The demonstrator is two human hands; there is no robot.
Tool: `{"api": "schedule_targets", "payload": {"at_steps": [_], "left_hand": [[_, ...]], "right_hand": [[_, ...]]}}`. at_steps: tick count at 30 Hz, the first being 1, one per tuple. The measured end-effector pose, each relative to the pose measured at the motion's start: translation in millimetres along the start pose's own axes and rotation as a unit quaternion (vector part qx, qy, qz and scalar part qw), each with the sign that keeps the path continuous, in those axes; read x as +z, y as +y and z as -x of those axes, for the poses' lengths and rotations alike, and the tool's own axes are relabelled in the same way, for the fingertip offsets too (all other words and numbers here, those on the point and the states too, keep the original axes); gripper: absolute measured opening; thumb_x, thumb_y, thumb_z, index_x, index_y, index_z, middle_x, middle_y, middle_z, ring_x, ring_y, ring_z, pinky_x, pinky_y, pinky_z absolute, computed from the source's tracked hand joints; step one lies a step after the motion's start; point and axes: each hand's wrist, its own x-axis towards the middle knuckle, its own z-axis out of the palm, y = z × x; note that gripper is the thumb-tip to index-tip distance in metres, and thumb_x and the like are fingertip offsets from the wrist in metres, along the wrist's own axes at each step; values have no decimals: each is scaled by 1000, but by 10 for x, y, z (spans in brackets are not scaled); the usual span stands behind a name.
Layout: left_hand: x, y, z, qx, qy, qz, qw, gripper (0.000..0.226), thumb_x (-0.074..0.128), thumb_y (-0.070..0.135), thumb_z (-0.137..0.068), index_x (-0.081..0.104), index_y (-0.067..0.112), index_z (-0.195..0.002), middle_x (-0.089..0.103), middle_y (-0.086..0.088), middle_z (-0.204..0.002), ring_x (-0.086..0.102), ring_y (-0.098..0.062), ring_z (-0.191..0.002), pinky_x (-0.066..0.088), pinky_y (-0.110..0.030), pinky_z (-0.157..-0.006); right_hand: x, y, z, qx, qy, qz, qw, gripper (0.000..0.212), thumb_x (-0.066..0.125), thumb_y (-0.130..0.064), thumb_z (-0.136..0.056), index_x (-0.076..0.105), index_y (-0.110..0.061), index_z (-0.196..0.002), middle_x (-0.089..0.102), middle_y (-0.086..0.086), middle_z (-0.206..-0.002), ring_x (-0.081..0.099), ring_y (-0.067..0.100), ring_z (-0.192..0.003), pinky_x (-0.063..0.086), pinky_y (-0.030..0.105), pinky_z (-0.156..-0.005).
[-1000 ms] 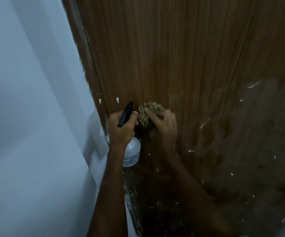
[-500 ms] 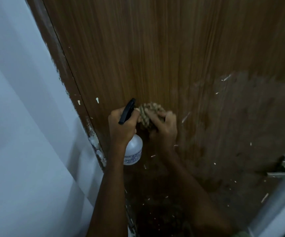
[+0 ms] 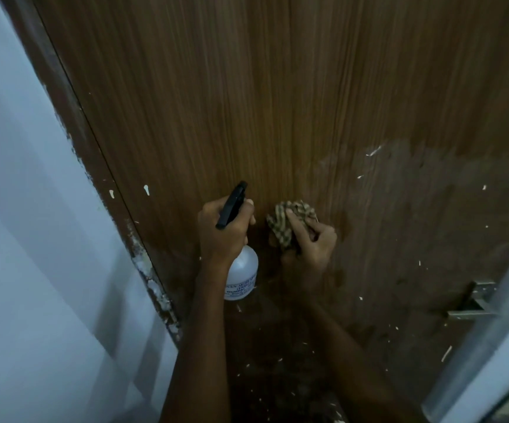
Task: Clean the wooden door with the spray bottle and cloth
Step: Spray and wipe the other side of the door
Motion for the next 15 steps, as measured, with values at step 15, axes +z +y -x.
{"api": "schedule_targets", "payload": {"at_steps": [15], "left_hand": [[511,136,-113,6,-44,24,999,30,65,20,-98,69,2,-75,63,-20,-60,54,-27,-39,43,-31,-44]], "right_hand": [[-369,359,-259,34,-22,-30,999,63,74,5,-84,67,-33,-134,54,3,-119,55,22,-103,53,40,-80]]}}
